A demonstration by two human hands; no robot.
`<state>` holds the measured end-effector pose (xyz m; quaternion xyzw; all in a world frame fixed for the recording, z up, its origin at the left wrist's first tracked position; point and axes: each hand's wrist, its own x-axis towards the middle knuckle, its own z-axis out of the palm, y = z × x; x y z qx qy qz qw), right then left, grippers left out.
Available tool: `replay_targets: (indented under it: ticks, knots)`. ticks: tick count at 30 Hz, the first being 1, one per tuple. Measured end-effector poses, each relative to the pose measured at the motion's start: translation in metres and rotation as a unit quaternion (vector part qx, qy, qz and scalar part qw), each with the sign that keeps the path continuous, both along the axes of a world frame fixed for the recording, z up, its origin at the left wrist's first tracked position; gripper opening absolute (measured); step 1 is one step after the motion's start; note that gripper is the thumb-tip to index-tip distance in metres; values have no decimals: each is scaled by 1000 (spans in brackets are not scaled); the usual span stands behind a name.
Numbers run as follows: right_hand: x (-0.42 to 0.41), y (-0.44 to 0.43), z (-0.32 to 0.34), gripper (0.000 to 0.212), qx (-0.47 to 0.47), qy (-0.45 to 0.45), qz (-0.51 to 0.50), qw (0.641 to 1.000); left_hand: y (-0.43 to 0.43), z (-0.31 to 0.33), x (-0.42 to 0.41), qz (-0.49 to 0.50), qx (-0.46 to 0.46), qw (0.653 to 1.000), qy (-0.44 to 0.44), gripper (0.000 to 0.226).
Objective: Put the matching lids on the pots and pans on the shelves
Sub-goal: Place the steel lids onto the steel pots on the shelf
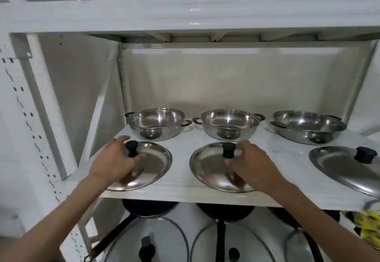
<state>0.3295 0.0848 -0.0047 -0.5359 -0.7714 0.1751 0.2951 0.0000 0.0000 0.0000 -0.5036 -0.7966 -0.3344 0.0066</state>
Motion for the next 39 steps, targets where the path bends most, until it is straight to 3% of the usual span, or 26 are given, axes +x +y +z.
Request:
replay_targets:
  ticks: [4,12,21,28,33,39]
  knots:
    - [-13,42,10,57,-1,-131,30,991,41,18,-2,50,-109,992,37,84]
    - [-27,75,5,23,47,-222,48,973,67,10,-15,50,-90,995,10,33]
    - [-13,48,8,30,59,-169,26,984,39,16,-15,2,-50,998,39,22]
    - [17,21,50,33,114,-160,44,979,20,81,-15,-20,14,997,71,24]
    - [14,73,92,34,126,-162,5,979,70,125,-26,-21,42,996,74,27]
    - [-7,184,110,36,117,-131,-36,984,154,134,-40,-5,29,996,83,22]
